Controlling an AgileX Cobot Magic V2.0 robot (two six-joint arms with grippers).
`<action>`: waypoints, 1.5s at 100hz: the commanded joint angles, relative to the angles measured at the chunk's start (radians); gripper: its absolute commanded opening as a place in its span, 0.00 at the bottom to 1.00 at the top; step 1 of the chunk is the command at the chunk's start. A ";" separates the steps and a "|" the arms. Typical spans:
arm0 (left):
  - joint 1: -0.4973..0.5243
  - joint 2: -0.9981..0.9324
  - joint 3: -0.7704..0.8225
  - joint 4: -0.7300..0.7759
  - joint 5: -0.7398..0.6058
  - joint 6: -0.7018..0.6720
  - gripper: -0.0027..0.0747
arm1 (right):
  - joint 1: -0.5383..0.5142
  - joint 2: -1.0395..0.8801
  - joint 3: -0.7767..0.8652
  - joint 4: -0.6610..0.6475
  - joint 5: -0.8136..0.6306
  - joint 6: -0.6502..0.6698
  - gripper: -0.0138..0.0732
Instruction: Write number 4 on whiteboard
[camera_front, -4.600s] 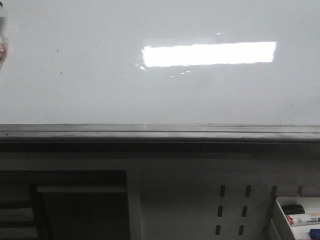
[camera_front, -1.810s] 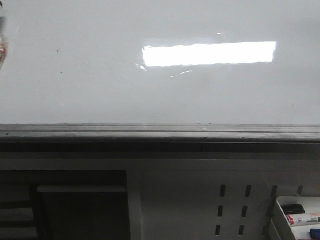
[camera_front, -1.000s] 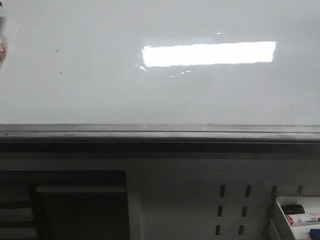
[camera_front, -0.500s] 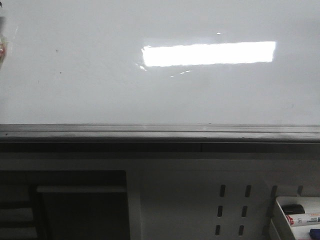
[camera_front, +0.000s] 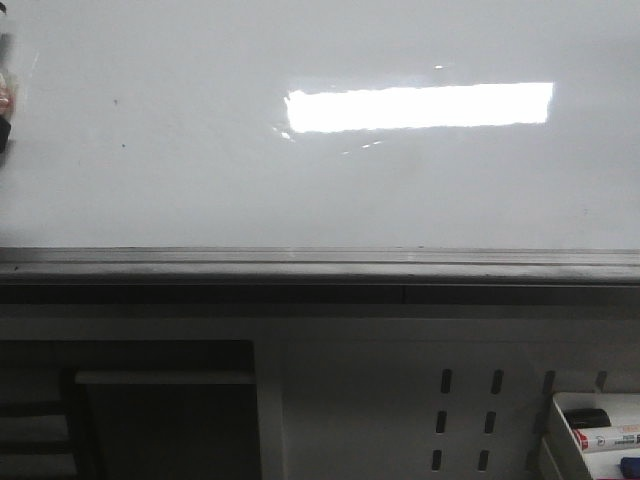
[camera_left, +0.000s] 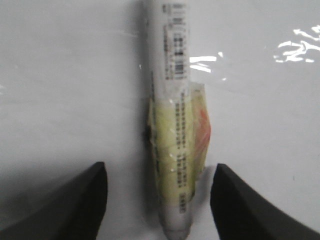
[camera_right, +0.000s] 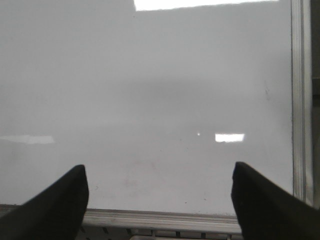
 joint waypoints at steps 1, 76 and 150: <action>-0.007 0.001 -0.025 -0.012 -0.088 -0.001 0.43 | -0.003 0.017 -0.034 -0.001 -0.074 0.000 0.77; -0.055 0.001 -0.025 0.008 -0.090 -0.001 0.08 | -0.003 0.017 -0.034 -0.001 -0.085 0.000 0.77; -0.058 -0.037 -0.365 -0.022 0.611 0.298 0.01 | 0.126 0.380 -0.427 0.556 0.416 -0.738 0.77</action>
